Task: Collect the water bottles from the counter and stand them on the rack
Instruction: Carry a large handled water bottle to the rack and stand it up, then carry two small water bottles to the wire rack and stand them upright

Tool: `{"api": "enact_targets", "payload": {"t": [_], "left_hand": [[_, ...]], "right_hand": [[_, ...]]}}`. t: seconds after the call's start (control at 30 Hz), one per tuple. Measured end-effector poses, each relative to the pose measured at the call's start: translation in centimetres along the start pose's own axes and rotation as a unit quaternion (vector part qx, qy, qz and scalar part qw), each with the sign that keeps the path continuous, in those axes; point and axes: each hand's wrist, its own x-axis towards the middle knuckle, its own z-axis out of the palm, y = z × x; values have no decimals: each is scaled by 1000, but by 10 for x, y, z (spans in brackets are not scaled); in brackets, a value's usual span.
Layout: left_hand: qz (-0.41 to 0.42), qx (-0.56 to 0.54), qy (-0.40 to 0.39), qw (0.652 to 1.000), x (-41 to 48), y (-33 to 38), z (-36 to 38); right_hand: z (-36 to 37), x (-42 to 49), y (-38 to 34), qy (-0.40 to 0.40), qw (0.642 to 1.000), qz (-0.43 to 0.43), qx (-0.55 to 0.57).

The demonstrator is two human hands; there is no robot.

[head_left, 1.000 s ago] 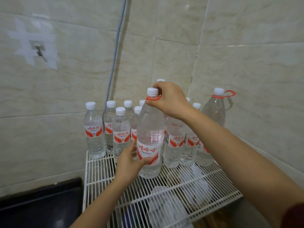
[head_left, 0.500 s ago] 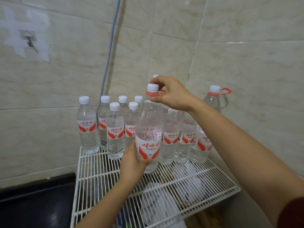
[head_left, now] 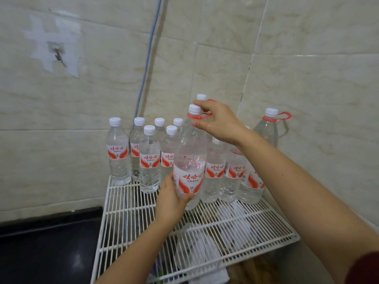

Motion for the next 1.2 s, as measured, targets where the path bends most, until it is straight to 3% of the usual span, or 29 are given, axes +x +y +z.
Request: {"api": "enact_targets", "payload": {"t": [0.2,0.37,0.47,0.57,0.8,1.0,1.2], "left_hand": [[11,-2,-40,999,-6,22,-21],[8,54,48,997,-26,9,-63],[-18,89,95,991,-52,-18,-106],[-48,154,113,980,-90,-51,-161],[-209,315,127,917,-204,-157,-308],[-304,378,127,865,-333,-229,-442],[-386,385,176,820,-462,-268,-560]], "right_hand": [[12,-16,-2,52,974,-62,-210],[53,-33,-26,138,955,-196,-173],[100,-47,-56,71,969,-210,-111],[155,-67,-96,-57,977,-194,-67],[281,-137,-237,-281,934,-211,-60],[379,-211,-406,-377,887,-258,-68],[441,-280,-565,-429,840,-327,-50]]}}
